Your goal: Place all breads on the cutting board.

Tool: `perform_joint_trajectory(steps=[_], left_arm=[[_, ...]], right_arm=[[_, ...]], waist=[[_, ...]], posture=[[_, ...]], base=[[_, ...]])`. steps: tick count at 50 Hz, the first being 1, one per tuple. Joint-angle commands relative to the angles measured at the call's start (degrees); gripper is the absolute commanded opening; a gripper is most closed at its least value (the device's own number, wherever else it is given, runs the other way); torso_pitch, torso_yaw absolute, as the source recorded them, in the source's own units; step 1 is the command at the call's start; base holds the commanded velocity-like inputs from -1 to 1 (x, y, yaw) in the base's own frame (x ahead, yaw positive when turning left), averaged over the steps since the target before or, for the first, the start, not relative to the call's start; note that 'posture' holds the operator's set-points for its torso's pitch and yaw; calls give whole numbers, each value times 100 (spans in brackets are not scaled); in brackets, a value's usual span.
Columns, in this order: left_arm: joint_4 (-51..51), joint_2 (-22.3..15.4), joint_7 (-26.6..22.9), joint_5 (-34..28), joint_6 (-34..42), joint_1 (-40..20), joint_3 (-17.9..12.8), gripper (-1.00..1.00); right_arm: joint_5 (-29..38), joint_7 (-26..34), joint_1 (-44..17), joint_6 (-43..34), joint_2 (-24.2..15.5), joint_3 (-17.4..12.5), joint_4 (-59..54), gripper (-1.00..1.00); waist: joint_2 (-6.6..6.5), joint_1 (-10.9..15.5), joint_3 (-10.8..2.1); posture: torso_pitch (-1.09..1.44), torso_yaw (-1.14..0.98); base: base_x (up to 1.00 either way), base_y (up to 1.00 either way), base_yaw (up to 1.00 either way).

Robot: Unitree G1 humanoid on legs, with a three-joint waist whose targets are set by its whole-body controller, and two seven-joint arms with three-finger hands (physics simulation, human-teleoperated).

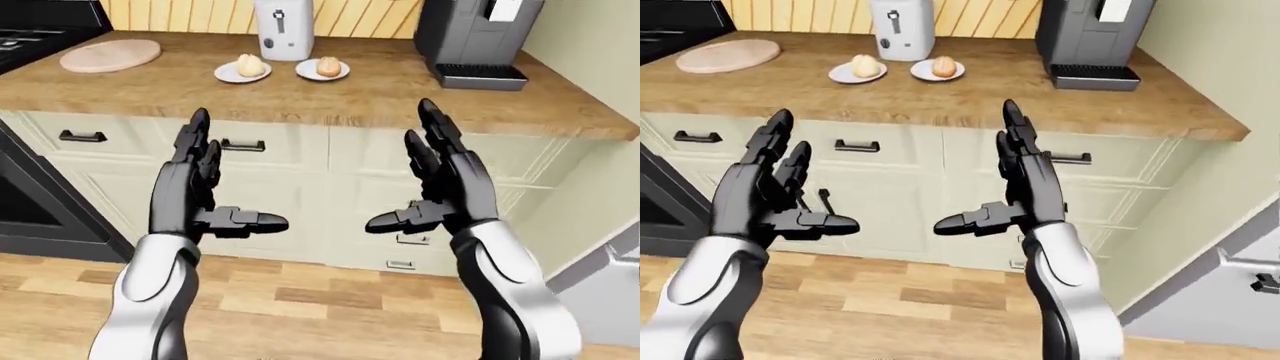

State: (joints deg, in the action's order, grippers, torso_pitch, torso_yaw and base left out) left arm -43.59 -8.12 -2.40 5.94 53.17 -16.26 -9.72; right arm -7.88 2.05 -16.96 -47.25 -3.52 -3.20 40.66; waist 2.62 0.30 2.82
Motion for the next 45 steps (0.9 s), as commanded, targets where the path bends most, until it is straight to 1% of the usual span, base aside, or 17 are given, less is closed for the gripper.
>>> perform_joint_trajectory(steps=[1,2,5,7,11,15,18,25,30,31,32,34,37,41,43,44,45], left_arm=[[-193,-67,32,-47,-169,-161,-46,100],[-167,-66,28,-53,-191,-168,-42,100],[-92,-47,16,-87,-288,-137,-5,100],[-104,-47,14,-93,-254,-163,-10,100],[-162,-30,15,-101,-201,-178,22,100],[-222,-13,21,-123,-144,-184,73,100],[-283,-17,8,-122,-73,-206,63,100],[-207,13,9,-146,-175,-172,89,100],[-147,17,5,-154,-234,-180,77,100],[-159,14,1,-151,-225,-185,76,100],[-181,10,2,-148,-202,-194,70,100],[-227,4,11,-142,-143,-217,61,100],[-244,-3,15,-118,-122,-228,33,100],[-285,-17,16,-88,-84,-233,6,100],[-298,-25,22,-76,-64,-244,-5,100],[-339,-27,33,-72,-20,-249,2,100],[-333,-32,34,-68,-18,-260,-4,100]], right_arm=[[-25,-21,-142,167,-19,6,202,100],[-27,-32,-151,169,-23,-4,199,100],[-67,-81,-190,253,-26,-84,123,100],[-36,-142,-204,261,-64,-94,110,100],[-86,-188,-213,263,-82,-130,190,100],[-167,-213,-230,305,-111,-204,185,100],[-217,-258,-264,224,-133,-218,265,100],[-302,-305,-252,261,-171,-261,233,100],[-338,-313,-245,310,-193,-287,207,100],[-343,-311,-234,341,-197,-292,187,100],[-352,-318,-237,327,-201,-295,206,100],[-371,-331,-245,312,-214,-314,226,100],[-397,-341,-243,312,-229,-318,284,100],[-413,-360,-264,307,-230,-317,301,100],[-428,-373,-279,284,-233,-321,324,100],[-443,-381,-280,278,-233,-337,332,100],[-436,-384,-272,293,-240,-327,322,100]], waist=[[-3,-112,-290],[120,-45,-133],[171,-67,-231],[-82,-106,-288],[-421,-152,5],[-865,-154,-144],[-755,-142,-15],[-454,56,-168],[39,115,-219],[-121,63,-141],[14,102,-14],[47,2,-113],[-28,-45,-62],[-306,-72,-162],[-669,-32,-254],[-639,-31,-317],[-616,10,-172]], posture=[[0,0],[0,0],[0,0],[0,0],[0,0],[0,0],[0,0],[0,0],[0,0],[0,0],[0,0],[0,0],[0,0],[0,0],[0,0],[0,0],[0,0]], base=[[0,78,0],[0,56,0],[0,41,0],[17,1,0],[41,6,0],[50,8,0],[50,7,0],[50,4,0],[50,2,0],[50,2,0],[51,2,0],[50,2,0],[42,2,0],[21,3,0],[14,2,0],[11,2,0],[11,2,0]])
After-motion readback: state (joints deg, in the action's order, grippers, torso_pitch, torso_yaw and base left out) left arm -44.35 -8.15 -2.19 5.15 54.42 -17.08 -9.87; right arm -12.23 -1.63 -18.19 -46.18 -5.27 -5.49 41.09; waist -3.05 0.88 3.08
